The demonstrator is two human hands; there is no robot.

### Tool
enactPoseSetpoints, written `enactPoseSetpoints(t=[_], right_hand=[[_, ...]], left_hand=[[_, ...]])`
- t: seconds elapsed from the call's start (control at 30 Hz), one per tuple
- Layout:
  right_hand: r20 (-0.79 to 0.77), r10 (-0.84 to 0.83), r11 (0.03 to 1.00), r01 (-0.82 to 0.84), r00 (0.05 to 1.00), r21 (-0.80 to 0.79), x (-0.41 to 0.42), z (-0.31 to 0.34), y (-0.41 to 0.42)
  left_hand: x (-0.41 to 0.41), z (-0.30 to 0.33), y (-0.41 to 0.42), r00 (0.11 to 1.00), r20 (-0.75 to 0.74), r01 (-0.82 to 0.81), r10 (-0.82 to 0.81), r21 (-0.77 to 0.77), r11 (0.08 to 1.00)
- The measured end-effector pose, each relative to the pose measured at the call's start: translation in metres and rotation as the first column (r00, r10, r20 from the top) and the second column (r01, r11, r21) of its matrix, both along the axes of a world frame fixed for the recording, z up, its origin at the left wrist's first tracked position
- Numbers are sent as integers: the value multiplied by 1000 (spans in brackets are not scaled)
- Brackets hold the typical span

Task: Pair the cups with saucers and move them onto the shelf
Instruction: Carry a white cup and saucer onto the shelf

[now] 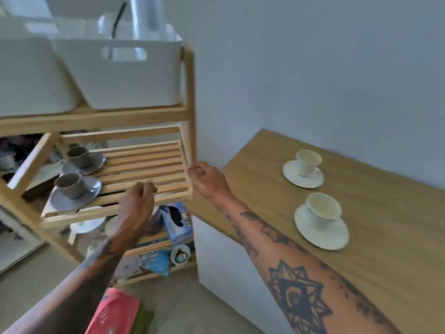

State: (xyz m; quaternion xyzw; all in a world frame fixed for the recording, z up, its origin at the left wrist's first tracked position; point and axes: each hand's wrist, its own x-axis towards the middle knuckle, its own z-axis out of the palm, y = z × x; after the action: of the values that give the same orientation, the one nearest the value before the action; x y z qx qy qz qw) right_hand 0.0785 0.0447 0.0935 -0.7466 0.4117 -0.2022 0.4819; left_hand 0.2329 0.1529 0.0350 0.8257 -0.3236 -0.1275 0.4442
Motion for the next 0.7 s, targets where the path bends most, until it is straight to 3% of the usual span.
enactPoseSetpoints(t=[0.07,0.17,0.27,0.37,0.5,0.7], right_hand=[[15,-96,995,97,995,-36,-59,15,-11],[29,-309,949,310,951,-63,-147,23,-36],[36,-577,815,578,816,-45,-228,12,-62],[-83,-754,654,756,651,-14,-288,-13,-79],[-244,-757,597,793,607,123,-324,-53,-87],[-184,-736,606,755,652,250,-322,-91,-91]], left_hand=[[-61,9,-26,987,-58,149,-152,-47,988],[-136,18,-71,913,-131,390,-387,0,921],[-193,17,-112,809,-235,558,-539,17,830],[-236,9,-147,742,-312,635,-593,41,772],[-274,-15,-189,670,-379,707,-639,63,704],[-296,-41,-216,561,-506,762,-655,5,648]])
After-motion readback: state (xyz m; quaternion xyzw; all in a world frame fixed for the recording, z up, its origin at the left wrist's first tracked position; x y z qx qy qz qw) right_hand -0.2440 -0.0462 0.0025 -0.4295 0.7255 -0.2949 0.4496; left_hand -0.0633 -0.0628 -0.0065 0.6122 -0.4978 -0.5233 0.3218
